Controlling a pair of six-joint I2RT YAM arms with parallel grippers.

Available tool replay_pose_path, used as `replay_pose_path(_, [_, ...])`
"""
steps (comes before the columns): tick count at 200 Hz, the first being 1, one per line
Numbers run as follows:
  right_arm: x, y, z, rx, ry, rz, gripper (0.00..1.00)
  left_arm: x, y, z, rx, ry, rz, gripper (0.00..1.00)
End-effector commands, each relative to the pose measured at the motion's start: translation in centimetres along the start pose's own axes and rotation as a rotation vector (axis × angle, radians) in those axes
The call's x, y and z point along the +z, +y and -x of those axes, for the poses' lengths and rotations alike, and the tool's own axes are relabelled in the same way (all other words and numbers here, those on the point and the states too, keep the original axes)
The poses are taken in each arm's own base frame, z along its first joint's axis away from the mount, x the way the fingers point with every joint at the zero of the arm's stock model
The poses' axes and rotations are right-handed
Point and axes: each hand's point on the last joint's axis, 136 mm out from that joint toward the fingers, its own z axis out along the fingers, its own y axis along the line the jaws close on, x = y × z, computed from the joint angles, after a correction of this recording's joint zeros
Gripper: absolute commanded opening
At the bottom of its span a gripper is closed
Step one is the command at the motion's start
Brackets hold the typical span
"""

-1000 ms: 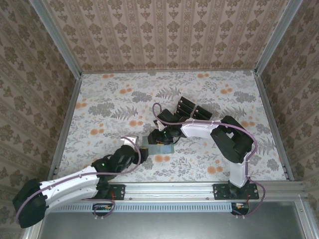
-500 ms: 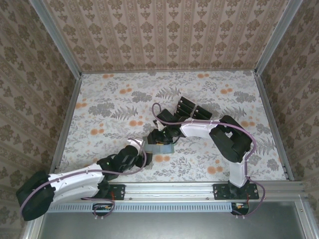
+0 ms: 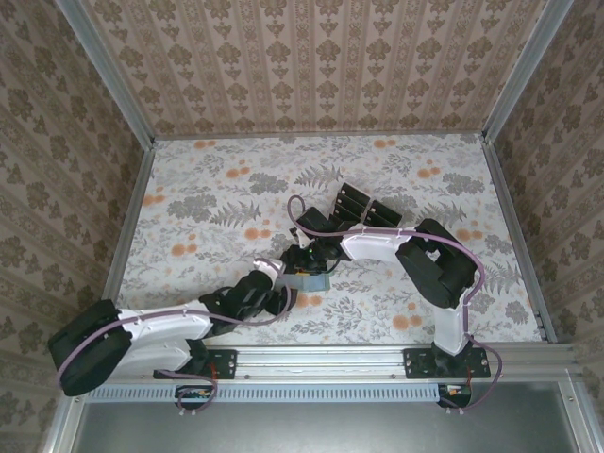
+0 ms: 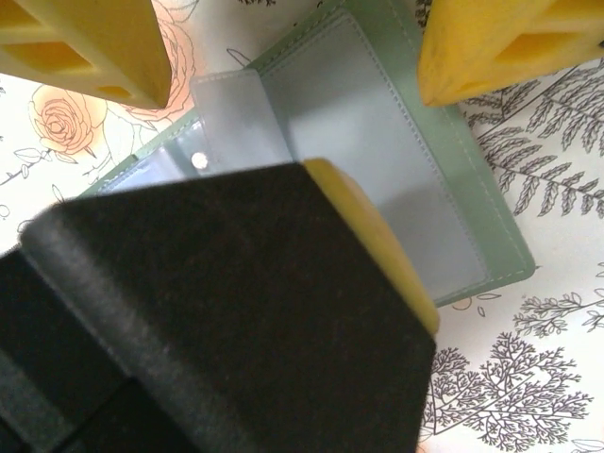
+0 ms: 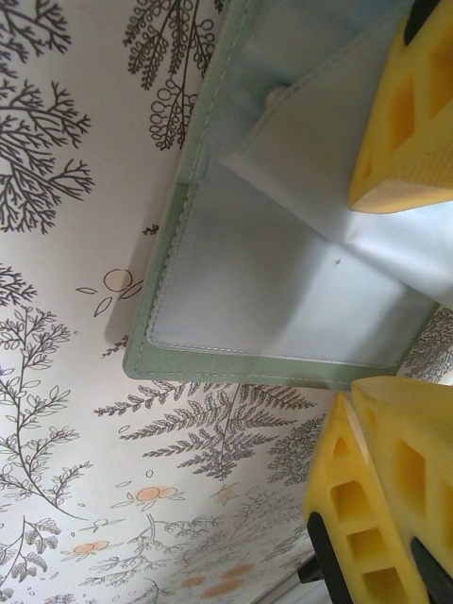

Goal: Put the credit cards into the card holder
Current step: Flip over the card slot on the card holder.

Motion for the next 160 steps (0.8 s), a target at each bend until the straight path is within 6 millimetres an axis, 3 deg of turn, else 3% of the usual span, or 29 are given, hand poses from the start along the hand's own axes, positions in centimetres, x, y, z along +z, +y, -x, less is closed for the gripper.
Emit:
replay_pose_path(1, [0.1,1.0,0.4,-0.008,-0.002,0.027,0.50,0.3,-1.1,1.5,0.021,-0.033,-0.023,0.72])
replay_pose_path(83, [-1.3,2.6,1.2,-0.026,-0.028,0.047,0.51,1.6,0.1,-0.7,0.039,0.034,0.068,0.71])
replay_pose_path(160, [-5.4,2.9,3.4,-0.012,-0.142,0.067,0.54,2.2,0.5,-1.5,0.031,0.051,0.088,0.71])
